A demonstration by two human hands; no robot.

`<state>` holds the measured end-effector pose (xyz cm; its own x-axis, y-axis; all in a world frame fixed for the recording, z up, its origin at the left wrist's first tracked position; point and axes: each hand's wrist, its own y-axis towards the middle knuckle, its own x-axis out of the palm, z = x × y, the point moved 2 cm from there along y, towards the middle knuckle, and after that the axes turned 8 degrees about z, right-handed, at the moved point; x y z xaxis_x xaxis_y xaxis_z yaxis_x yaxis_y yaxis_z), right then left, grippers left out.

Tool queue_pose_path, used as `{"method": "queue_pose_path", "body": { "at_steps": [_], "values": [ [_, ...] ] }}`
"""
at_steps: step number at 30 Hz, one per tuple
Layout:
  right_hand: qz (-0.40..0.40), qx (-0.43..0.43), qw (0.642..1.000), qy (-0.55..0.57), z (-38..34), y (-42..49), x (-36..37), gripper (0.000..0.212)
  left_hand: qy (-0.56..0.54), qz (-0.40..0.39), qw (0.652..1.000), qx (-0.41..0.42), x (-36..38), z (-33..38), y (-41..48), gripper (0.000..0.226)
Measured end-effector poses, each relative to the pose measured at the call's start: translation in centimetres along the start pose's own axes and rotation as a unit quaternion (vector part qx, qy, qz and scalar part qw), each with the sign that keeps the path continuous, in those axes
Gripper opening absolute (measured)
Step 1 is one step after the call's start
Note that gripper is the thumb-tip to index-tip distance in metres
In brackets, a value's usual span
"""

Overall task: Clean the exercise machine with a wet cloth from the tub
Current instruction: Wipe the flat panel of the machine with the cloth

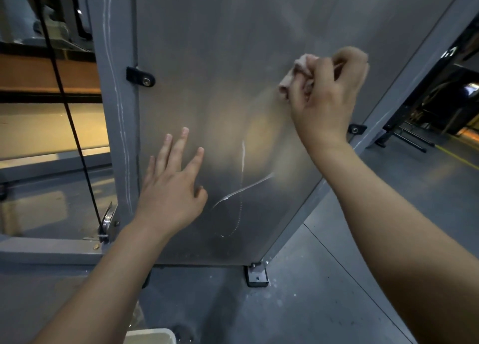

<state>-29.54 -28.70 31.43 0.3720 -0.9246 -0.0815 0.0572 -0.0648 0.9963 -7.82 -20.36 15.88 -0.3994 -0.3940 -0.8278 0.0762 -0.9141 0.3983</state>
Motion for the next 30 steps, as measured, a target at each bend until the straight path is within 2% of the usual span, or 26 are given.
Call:
{"method": "queue_pose_path", "body": {
  "at_steps": [1, 2, 3, 5, 6, 7, 8, 10, 12, 13, 14, 17, 18, 19, 20, 22, 23, 25, 27, 29, 30],
  "values": [
    [0.005, 0.02, 1.0, 0.022, -0.7, -0.6, 0.2, 0.014, 0.0, 0.001, 1.0, 0.0, 0.0, 0.0, 0.0, 0.078],
    [-0.021, -0.003, 0.999, 0.033, -1.8, -1.7, 0.7, 0.018, 0.0, 0.002, 1.0, -0.001, 0.1, 0.1, 0.0, 0.078],
    [-0.07, -0.062, 0.995, 0.045, -2.9, -3.2, 1.1, 0.023, 0.0, 0.003, 1.0, -0.003, 0.1, 0.1, 0.0, 0.079],
    [-0.166, -0.215, 0.96, 0.06, -3.9, -5.7, 1.1, 0.027, -0.003, 0.007, 1.0, -0.008, 0.2, 0.3, 0.1, 0.079],
    [-0.179, -0.261, 0.946, 0.071, -3.4, -5.7, 0.8, 0.027, -0.005, 0.009, 1.0, -0.008, 0.1, 0.3, 0.1, 0.079],
    [-0.171, -0.259, 0.947, 0.077, -2.5, -4.8, 0.6, 0.026, -0.007, 0.01, 1.0, -0.007, 0.2, 0.4, 0.2, 0.079],
    [-0.15, -0.22, 0.961, 0.079, -1.7, -3.6, 0.3, 0.025, -0.009, 0.012, 1.0, -0.006, 0.2, 0.4, 0.2, 0.079],
    [-0.074, -0.08, 0.991, 0.076, -0.8, -1.4, 0.0, 0.026, -0.011, 0.011, 1.0, -0.006, 0.2, 0.2, 0.2, 0.079],
    [-0.039, -0.012, 0.997, 0.061, -1.5, -2.3, 0.4, 0.027, -0.011, 0.009, 1.0, -0.006, 0.3, 0.2, 0.0, 0.079],
    [-0.05, -0.026, 0.997, 0.054, -2.4, -3.7, 0.5, 0.026, -0.011, 0.007, 1.0, -0.006, 0.2, 0.2, 0.0, 0.08],
    [-0.1, -0.054, 0.991, 0.073, -3.3, -5.7, 0.9, 0.026, -0.012, 0.005, 1.0, -0.007, 0.2, 0.2, 0.0, 0.08],
    [-0.255, -0.233, 0.932, 0.106, -3.9, -10.9, 0.9, 0.027, -0.016, -0.001, 1.0, -0.007, 0.3, 0.1, -0.1, 0.082],
    [-0.265, -0.279, 0.917, 0.105, -3.2, -11.4, 0.8, 0.028, -0.018, -0.004, 1.0, -0.006, 0.3, 0.1, -0.2, 0.081],
    [-0.25, -0.28, 0.92, 0.115, -2.4, -11.2, 0.6, 0.028, -0.019, -0.007, 1.0, -0.005, 0.3, 0.1, -0.3, 0.081],
    [-0.232, -0.242, 0.935, 0.121, -1.8, -10.5, 0.2, 0.027, -0.019, -0.009, 1.0, -0.005, 0.4, 0.0, -0.4, 0.081],
    [-0.144, -0.11, 0.977, 0.113, -0.8, -9.2, -0.4, 0.022, -0.014, -0.016, 1.0, -0.005, 0.6, -0.3, -0.6, 0.081],
    [-0.113, -0.035, 0.987, 0.111, -0.7, -9.3, -0.5, 0.022, -0.01, -0.018, 1.0, -0.004, 0.8, -0.5, -0.7, 0.081],
    [-0.108, 0.013, 0.989, 0.105, -2.2, -11.2, 0.1, 0.025, -0.007, -0.014, 1.0, 0.001, 1.1, -0.6, -0.7, 0.082],
    [-0.172, -0.068, 0.976, 0.117, -4.2, -14.0, 1.3, 0.03, -0.006, -0.013, 1.0, 0.004, 1.3, -0.6, -0.6, 0.082],
    [-0.254, -0.188, 0.941, 0.122, -4.2, -15.3, 1.7, 0.029, -0.004, -0.017, 1.0, 0.001, 1.6, -0.5, -0.6, 0.083],
    [-0.261, -0.223, 0.931, 0.122, -3.6, -14.7, 1.7, 0.027, -0.007, -0.017, 1.0, -0.001, 1.7, -0.5, -0.6, 0.084]
  ]
}}
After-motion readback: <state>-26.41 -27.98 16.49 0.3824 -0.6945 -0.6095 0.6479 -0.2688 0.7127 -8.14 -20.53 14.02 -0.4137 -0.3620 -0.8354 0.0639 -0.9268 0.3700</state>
